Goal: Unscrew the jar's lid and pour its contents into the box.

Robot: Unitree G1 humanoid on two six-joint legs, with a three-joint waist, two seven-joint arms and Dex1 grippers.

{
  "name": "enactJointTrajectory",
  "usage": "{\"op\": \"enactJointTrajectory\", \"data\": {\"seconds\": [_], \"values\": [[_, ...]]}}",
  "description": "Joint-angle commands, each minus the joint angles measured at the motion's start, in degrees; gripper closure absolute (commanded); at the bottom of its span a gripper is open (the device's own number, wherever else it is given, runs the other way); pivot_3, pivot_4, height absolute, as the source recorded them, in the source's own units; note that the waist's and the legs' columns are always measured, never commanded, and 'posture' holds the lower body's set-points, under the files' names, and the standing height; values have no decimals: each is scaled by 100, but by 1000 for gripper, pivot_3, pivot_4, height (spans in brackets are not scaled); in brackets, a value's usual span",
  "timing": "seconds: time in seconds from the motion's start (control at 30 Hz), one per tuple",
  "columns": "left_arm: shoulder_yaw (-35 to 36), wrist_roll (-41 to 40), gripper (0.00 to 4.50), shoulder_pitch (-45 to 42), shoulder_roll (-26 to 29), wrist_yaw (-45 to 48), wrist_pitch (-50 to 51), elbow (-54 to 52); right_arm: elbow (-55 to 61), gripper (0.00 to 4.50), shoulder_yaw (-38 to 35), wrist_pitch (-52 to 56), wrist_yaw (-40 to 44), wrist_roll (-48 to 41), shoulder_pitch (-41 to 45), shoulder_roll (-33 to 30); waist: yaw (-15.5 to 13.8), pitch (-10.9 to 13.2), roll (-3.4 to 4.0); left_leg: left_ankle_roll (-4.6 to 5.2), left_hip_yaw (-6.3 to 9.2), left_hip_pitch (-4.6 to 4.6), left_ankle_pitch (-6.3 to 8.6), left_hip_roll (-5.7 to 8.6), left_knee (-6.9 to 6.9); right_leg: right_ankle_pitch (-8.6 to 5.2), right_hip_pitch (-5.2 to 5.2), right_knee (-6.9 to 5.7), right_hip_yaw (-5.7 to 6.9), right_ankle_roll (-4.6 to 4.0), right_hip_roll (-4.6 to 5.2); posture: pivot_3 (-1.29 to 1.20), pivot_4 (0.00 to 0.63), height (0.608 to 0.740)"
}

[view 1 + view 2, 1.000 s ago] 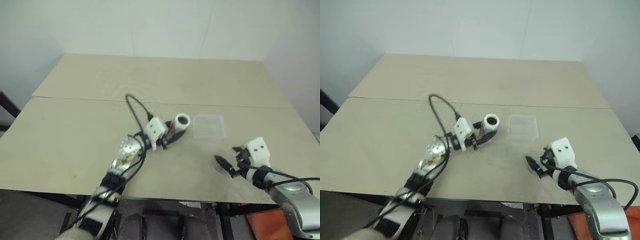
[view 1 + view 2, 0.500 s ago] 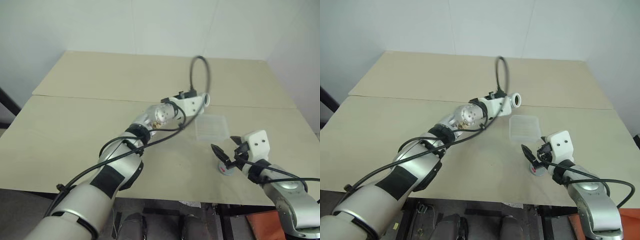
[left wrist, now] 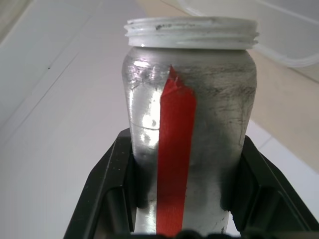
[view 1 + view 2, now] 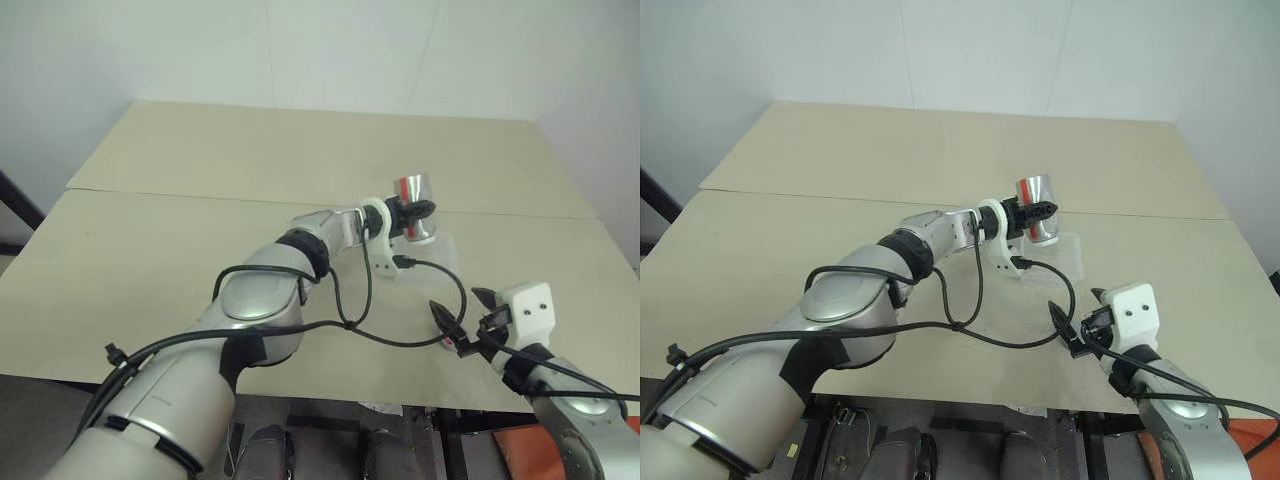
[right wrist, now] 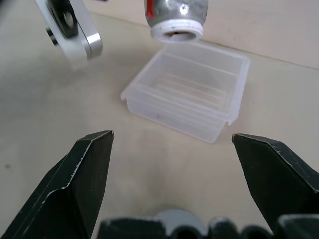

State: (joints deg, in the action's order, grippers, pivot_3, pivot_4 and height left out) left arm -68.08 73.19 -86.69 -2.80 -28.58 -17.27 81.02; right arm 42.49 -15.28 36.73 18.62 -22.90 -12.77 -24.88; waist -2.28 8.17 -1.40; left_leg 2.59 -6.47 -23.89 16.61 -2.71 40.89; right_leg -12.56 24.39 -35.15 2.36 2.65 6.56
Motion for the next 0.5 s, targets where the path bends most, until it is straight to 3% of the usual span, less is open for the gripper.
{"op": "enactJointTrajectory", "data": {"seconds": [0.03, 0.2, 0.5], "values": [[-20, 82, 2521, -275, -64, 36, 106, 25, 319, 35, -252, -16, -62, -66, -97, -27, 0, 0, 0, 0, -1, 0, 0, 0, 1, 0, -1, 1, 0, 0, 0, 0, 150, 740], [177, -48, 2521, -248, -67, 279, 66, 37, 312, 35, -257, 10, -159, -15, -133, -61, -1, 0, 0, 2, -3, -1, 1, 0, 6, 0, -1, -3, 0, 0, 1, 0, 150, 740], [2889, -2575, 2521, 312, -85, 1933, -442, -68, 155, 35, -139, -52, -116, 104, -82, -157, 7, -1, 2, 2, -3, -1, 1, -2, 12, 0, -1, -9, 0, 0, 2, 0, 150, 740]]}}
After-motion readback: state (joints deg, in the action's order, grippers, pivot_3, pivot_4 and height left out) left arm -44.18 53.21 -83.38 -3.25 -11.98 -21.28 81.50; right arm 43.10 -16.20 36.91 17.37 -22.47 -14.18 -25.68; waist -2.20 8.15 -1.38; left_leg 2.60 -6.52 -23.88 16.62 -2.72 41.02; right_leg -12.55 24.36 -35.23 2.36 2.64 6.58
